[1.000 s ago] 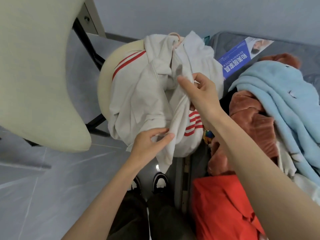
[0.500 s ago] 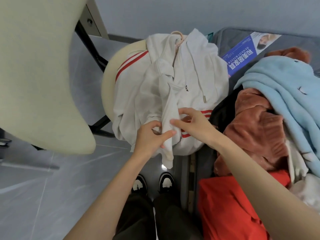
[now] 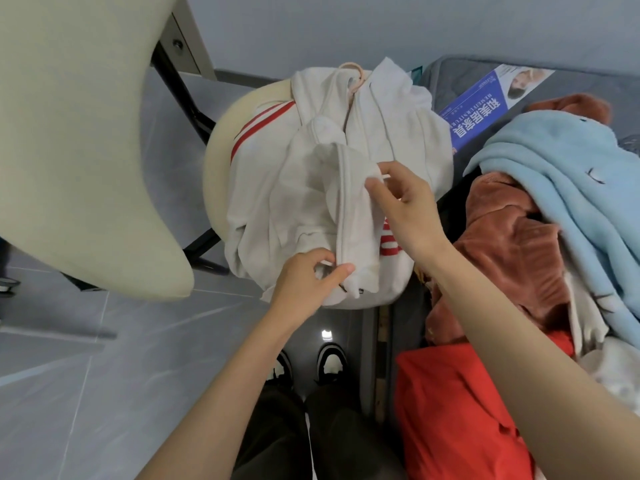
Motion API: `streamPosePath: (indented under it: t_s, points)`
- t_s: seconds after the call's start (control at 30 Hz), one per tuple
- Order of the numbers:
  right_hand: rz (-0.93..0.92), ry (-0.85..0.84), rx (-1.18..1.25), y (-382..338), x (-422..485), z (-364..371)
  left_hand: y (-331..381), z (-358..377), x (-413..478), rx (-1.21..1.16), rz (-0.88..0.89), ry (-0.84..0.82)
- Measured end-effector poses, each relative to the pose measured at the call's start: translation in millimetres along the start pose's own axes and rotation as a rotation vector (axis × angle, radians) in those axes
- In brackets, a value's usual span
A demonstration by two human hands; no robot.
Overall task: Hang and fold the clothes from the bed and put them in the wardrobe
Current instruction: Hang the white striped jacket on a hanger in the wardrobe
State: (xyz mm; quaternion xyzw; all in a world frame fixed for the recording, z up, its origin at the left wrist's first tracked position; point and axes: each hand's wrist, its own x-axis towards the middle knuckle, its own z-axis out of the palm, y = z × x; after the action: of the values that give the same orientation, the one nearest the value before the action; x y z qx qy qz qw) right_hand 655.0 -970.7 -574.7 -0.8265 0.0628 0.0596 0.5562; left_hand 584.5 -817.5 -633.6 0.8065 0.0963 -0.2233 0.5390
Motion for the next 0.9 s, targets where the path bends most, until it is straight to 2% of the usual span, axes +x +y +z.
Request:
streamPosePath:
  t_s: [0.1,0.17,0.23,0.27,0.33,0.43,0.5,0.57,0.63,0.8,0.9]
  points:
    - [0.120,0.138,-0.021,13,6,3,5,-2,4,-0.201,-0.126,0.025]
    - [0.231,0.186,-0.053,24,1,3,8,-8,4,-0.390,-0.234,-0.014]
    - [0.332,0.211,-0.122,35,-15,3,9,-15,4,-0.471,-0.294,-0.011]
    - [0.386,0.174,-0.140,39,-27,4,10,-18,4,-0.495,-0.316,-0.002]
    - [0.565,-0.004,-0.042,45,-58,8,13,-19,4,-0.542,-0.340,0.012]
    - [0.838,-0.331,0.300,46,-100,13,17,-15,4,-0.603,-0.353,-0.004]
    - [0.917,-0.437,0.497,47,-115,17,20,-11,3,-0.633,-0.371,-0.059]
    - [0.971,-0.402,0.731,48,-122,25,21,-8,1,-0.609,-0.384,-0.129]
    - [0.987,-0.295,0.895,47,-125,33,23,-7,-1,-0.541,-0.373,-0.154]
    - [0.865,-0.113,0.898,49,-128,37,27,-12,-3,-0.343,-0.247,-0.066]
    - [0.856,-0.051,0.958,53,-129,30,20,-15,-8,-0.394,-0.220,0.030]
